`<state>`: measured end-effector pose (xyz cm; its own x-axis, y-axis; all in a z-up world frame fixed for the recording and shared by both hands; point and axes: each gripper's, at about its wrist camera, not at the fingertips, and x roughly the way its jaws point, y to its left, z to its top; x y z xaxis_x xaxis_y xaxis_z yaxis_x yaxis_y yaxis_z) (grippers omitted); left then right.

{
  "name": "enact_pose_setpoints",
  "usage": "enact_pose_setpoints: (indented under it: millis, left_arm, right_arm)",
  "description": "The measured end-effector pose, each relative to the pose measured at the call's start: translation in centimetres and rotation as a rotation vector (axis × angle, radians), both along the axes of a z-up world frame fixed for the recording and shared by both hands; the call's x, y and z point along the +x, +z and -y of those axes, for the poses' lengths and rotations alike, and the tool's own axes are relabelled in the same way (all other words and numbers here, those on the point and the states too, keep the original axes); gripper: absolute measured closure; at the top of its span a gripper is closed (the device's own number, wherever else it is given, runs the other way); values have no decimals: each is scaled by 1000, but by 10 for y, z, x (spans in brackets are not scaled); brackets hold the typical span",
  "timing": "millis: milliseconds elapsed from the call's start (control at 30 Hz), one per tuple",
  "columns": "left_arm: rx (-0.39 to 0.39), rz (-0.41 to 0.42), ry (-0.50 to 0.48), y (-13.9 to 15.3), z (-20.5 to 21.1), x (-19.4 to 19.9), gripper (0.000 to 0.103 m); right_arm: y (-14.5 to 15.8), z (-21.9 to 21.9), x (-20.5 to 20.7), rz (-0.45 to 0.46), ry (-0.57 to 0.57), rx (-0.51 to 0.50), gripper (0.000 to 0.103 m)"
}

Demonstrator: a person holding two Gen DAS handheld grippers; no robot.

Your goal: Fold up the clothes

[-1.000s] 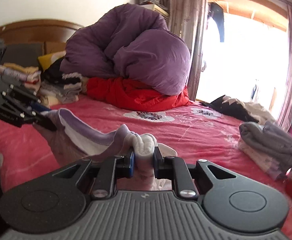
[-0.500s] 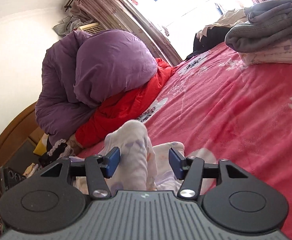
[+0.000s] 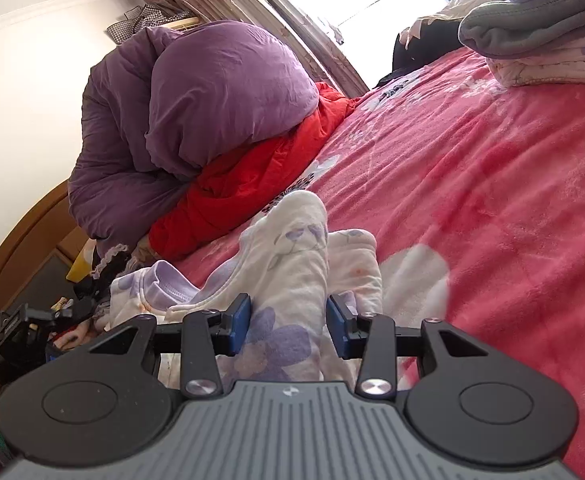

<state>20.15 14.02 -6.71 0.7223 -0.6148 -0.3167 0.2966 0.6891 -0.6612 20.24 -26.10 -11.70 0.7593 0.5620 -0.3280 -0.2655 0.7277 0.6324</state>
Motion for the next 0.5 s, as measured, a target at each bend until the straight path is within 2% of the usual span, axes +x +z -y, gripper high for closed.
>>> enact_pose_setpoints:
  millis: [33,67,133,167,267,367,433,500]
  left_arm:
    - [28,3,22,-2,5,3,77]
    - [54,6,43,-4,10,5,83]
    - [59,4,58,-10,18,20,85]
    - [39,2,51,-14,21,33,86]
    - [-40,-31,51,-24,16,57,86]
    - [-76,-106,36,-40,9,72,86]
    - [-76,-145,28,-48,7,79,86]
    - [-110,-144,39,-48,2,76,86]
  right_arm:
    - [-1,1,-1,-1,-5,9,61]
    - [-2,3,-3,-4,-9,18,61]
    - [-4,5,-3,-5,-15,33,63]
    - [-4,5,-3,6,-16,32,71]
    - [0,5,6,63,-11,30,75]
    - [2,7,16,108,1,47,76]
    - [-3,8,22,98,8,58,76]
    - [-12,8,29,75,17,71,76]
